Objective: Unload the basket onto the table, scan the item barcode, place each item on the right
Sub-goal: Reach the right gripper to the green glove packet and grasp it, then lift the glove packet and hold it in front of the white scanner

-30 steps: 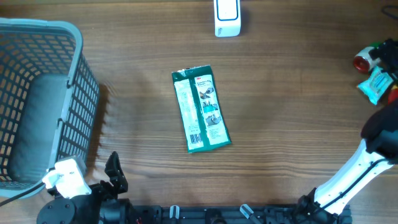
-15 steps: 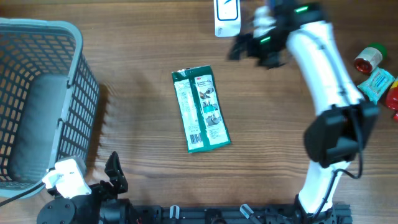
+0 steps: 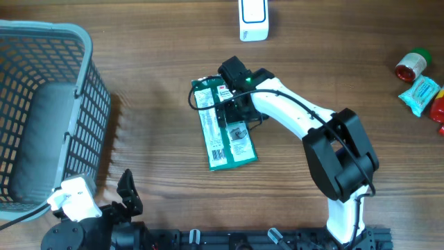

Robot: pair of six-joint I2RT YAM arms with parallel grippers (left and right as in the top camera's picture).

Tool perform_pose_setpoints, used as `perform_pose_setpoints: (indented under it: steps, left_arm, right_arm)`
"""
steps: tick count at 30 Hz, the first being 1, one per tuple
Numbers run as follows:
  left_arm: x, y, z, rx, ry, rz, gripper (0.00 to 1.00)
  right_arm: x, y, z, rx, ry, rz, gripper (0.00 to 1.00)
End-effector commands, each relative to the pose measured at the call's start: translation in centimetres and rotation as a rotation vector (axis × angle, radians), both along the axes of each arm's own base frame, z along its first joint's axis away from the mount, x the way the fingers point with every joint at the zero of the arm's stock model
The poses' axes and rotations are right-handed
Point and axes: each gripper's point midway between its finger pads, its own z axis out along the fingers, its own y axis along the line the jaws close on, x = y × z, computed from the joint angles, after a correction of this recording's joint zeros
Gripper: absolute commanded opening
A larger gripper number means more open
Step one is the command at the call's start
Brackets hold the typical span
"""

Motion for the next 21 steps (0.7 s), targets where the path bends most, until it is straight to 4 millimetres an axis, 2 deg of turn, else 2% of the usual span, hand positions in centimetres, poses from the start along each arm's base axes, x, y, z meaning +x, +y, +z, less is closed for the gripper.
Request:
perform_pose_setpoints:
  steps: [1,3,5,6,7,8,9,10,12,13,15,17,18,21]
  left_arm:
    - [0.0,-0.2,0.1,-0.008,-0.008,-0.009,1.00]
    - [0.0,-0.2,0.1,-0.008,-0.008,-0.009,1.00]
    - [0.0,-0.2,0.1,-0.008,-0.008,-0.009,1.00]
    - [0.0,-0.2,0.1,-0.008,-0.008,-0.009,1.00]
    - [0.0,-0.2,0.1,-0.008,-0.008,-0.009,1.00]
    - [0.0,-0.2,0.1,-0.008,-0.008,-0.009,1.00]
    - [0.0,-0.2,0.1,-0.008,-0.008,-0.009,1.00]
    - [0.0,-0.2,0.1,-0.008,-0.008,-0.009,1.00]
    - [0.0,-0.2,0.1,-0.008,-0.008,-0.009,1.00]
    - [0.0,-0.2,0.1,-0.008,-0.008,-0.009,1.00]
    - [0.0,-0.2,0.1,-0.008,-0.008,-0.009,1.00]
    - [0.0,-0.2,0.1,-0.008,-0.008,-0.009,1.00]
    - [0.0,-0.2,0.1,-0.008,-0.008,-0.009,1.00]
    - [0.0,-0.2,0.1,-0.008,-0.008,-0.009,1.00]
  right_arm:
    - [0.4,-0.2,-1.1,-0.020,-0.008,0.029,1.00]
    - [-0.6,0.8,-2.8,0.033,0.066,0.075,1.00]
    - [-1.2,0.7,-4.4,0.020,0.106,0.070,1.00]
    - [-1.4,0.5,-5.1,0.009,0.125,0.059,0.95]
    - [-1.8,0.3,-6.0,-0.002,0.147,0.056,0.64]
    - [-2.0,0.2,-6.6,-0.009,0.163,0.049,0.40]
    - [-2.2,0.0,-7.0,-0.017,0.178,0.029,0.26]
    - [-2.3,-0.1,-7.2,-0.018,0.186,0.025,0.04]
    - [-1.8,-0.3,-6.6,-0.010,0.177,0.014,0.04]
    - [-1.2,-0.4,-5.6,-0.003,0.166,0.004,0.04]
    - [0.3,-0.7,-2.0,0.027,0.125,-0.039,0.04]
    - [1.6,-0.1,3.5,0.122,0.040,-0.047,0.04]
    - [2.0,0.2,6.9,0.196,-0.015,-0.043,0.04]
    - [1.8,0.0,15.6,0.333,-0.176,-0.029,0.04]
